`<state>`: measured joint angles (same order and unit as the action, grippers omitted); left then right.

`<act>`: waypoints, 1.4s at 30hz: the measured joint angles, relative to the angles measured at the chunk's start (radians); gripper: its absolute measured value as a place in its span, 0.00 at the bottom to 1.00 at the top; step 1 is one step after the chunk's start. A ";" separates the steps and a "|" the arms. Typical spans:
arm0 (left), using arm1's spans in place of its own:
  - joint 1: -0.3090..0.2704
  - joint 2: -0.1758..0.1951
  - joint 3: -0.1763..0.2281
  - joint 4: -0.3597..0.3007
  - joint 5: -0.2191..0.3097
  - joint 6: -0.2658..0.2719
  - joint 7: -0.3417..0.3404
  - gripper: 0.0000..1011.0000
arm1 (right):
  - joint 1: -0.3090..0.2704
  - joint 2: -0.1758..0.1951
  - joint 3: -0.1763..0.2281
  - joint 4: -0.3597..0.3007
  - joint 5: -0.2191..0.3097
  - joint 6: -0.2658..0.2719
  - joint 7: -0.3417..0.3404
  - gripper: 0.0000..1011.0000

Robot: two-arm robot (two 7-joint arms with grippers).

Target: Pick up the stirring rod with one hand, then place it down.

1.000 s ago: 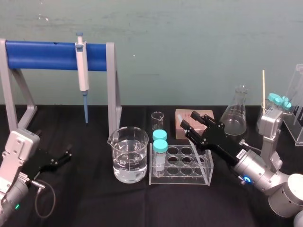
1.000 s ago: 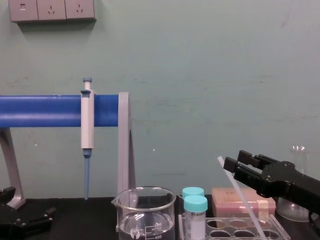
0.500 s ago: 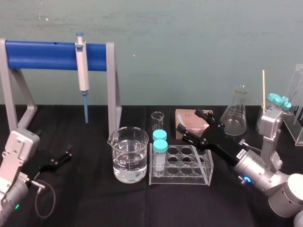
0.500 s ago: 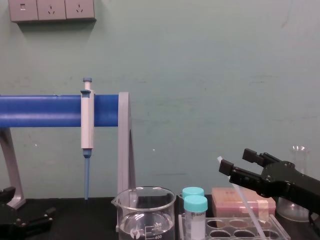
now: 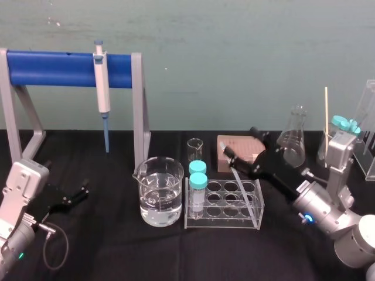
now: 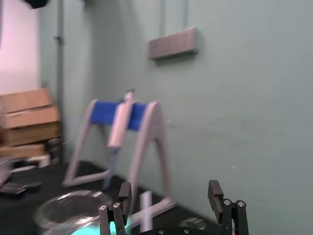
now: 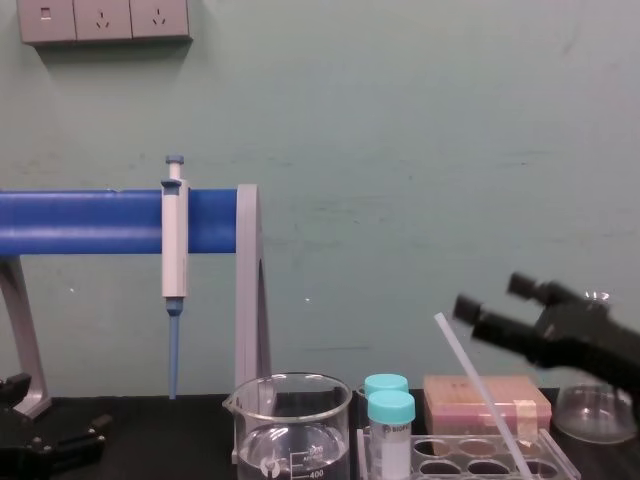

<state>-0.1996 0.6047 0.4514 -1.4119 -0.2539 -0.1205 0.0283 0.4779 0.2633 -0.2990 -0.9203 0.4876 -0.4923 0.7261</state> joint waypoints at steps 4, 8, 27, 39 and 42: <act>0.000 0.000 0.000 0.000 0.000 0.000 0.000 0.99 | -0.034 0.003 0.038 -0.063 -0.050 -0.028 -0.123 0.99; 0.000 0.000 0.000 0.000 0.000 0.000 0.000 0.99 | -0.072 0.008 0.081 -0.124 -0.101 -0.014 -0.250 0.99; 0.000 0.000 0.000 0.000 0.000 0.000 0.000 0.99 | -0.215 -0.007 0.193 -0.291 -0.171 0.330 -0.564 0.99; 0.000 0.000 0.000 0.000 0.000 0.000 0.000 0.99 | -0.212 -0.004 0.189 -0.290 -0.171 0.319 -0.559 0.99; 0.000 0.000 0.000 0.000 0.000 0.000 0.000 0.99 | -0.212 -0.004 0.189 -0.289 -0.171 0.318 -0.558 0.99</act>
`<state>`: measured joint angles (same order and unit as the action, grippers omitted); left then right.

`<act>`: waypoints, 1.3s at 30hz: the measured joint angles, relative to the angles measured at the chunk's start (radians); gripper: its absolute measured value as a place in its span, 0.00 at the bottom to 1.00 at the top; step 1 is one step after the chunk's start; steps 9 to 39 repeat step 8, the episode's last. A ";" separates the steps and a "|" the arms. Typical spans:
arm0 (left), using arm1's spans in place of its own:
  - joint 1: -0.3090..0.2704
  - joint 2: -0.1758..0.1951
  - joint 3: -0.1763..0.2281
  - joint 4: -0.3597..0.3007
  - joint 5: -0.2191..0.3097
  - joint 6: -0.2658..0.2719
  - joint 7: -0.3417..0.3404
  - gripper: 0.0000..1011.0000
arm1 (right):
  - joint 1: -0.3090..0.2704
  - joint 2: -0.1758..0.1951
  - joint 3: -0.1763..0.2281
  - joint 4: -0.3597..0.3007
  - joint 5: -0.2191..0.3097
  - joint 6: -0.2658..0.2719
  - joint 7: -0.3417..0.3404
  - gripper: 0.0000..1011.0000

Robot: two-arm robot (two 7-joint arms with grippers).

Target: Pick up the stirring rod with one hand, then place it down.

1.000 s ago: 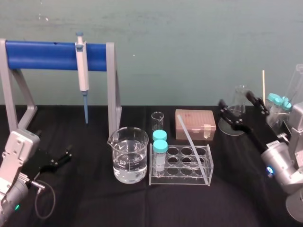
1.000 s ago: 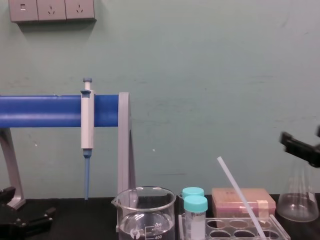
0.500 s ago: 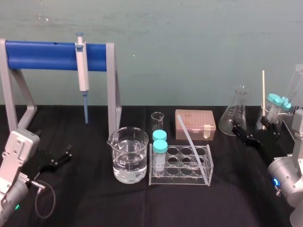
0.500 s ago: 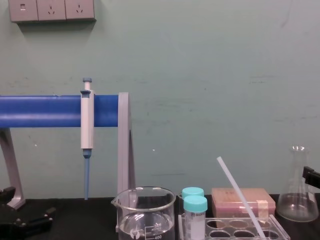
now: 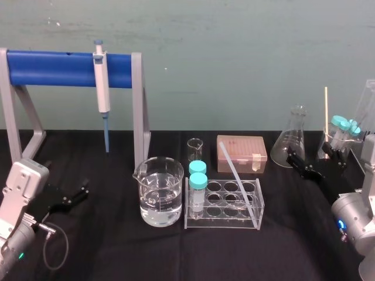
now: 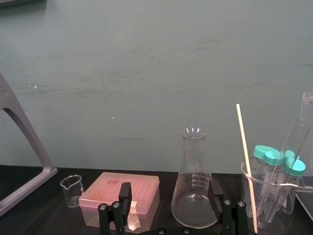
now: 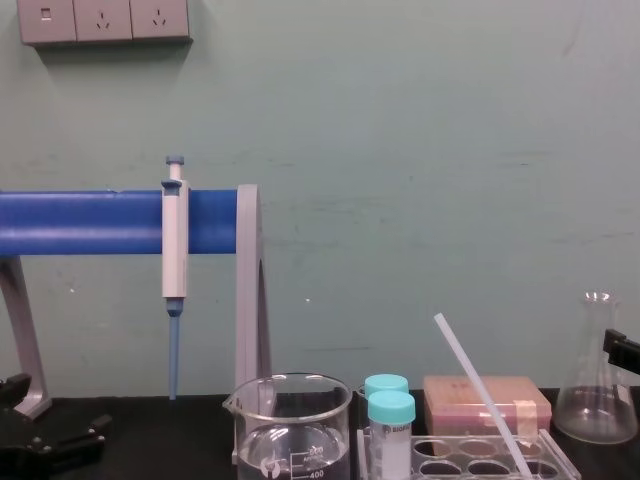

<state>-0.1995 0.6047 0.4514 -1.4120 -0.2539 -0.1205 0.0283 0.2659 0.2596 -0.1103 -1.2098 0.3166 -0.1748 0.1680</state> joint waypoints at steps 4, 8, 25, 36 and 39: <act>0.000 0.000 0.000 0.000 0.000 0.000 0.000 0.99 | 0.000 0.000 0.000 0.000 0.000 -0.002 0.001 0.99; 0.000 0.000 0.000 0.000 0.000 0.000 0.000 0.99 | 0.001 0.001 -0.001 0.001 0.001 -0.002 0.002 0.99; 0.000 0.000 0.000 0.000 0.000 0.000 0.000 0.99 | 0.001 0.001 -0.001 0.001 0.001 -0.002 0.002 0.99; 0.000 0.000 0.000 0.000 0.000 0.000 0.000 0.99 | 0.001 0.001 -0.001 0.001 0.001 -0.002 0.002 0.99; 0.000 0.000 0.000 0.000 0.000 0.000 0.000 0.99 | 0.001 0.001 -0.001 0.001 0.001 -0.002 0.002 0.99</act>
